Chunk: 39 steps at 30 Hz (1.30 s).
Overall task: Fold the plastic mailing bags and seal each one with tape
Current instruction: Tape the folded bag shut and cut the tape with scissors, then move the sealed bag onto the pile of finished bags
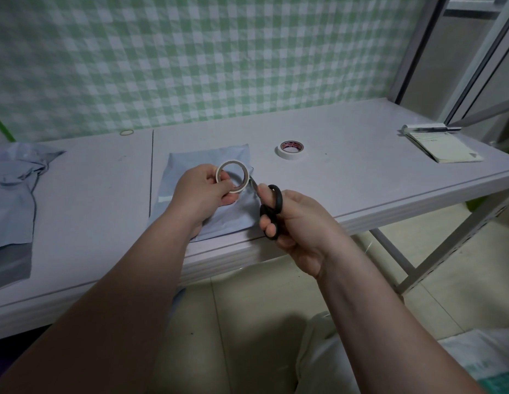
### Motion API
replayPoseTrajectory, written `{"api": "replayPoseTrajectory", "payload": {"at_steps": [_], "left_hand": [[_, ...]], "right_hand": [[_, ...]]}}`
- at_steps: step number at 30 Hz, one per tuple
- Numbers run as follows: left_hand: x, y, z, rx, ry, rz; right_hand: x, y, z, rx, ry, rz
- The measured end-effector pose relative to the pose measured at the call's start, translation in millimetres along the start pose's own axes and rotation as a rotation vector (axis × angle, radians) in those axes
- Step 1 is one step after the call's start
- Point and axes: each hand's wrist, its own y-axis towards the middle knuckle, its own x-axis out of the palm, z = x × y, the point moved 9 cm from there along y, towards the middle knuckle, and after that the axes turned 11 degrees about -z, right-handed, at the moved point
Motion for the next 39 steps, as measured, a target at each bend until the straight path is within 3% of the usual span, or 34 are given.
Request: {"api": "replayPoseTrajectory", "payload": {"at_steps": [11, 13, 16, 19, 22, 28, 31, 33, 36, 39], "left_hand": [[-4.1, -5.3, 3.1, -0.036, -0.136, 0.041], [-6.2, -9.1, 6.4, -0.041, -0.183, 0.055], [-18.3, -17.4, 8.4, -0.035, -0.185, 0.108], [-47.0, -29.6, 13.3, 0.012, 0.026, 0.26], [-74.3, -43.4, 35.2, 0.079, 0.45, 0.409], [-113.7, -54.9, 29.6, 0.009, 0.898, 0.46], [-124.3, -61.7, 16.0, -0.115, 1.04, 0.435], [-124.6, -67.7, 15.0, -0.172, 1.104, 0.442], [-101.1, -71.2, 32.3, -0.055, 1.212, 0.434], [-40.6, -62.2, 34.1, 0.133, 1.252, 0.103]], "right_hand": [[-18.3, -11.7, -29.1, -0.079, -0.07, 0.098], [-36.1, -11.9, -39.4, -0.106, -0.242, 0.224], [-60.1, -8.8, -58.5, -0.123, -0.716, 0.461], [-60.7, 1.8, -65.6, -0.033, -1.14, 0.546], [-52.0, 11.4, -65.5, 0.044, -1.361, 0.559], [-32.5, 22.3, -68.9, 0.071, -1.787, 0.561], [-23.1, 21.6, -72.7, -0.005, -1.803, 0.602], [-3.9, 22.8, -75.4, -0.206, -1.758, 0.573], [43.1, 28.6, -62.5, -0.482, -1.684, 0.294], [72.2, 38.8, -31.6, -0.43, -1.777, 0.062]]}}
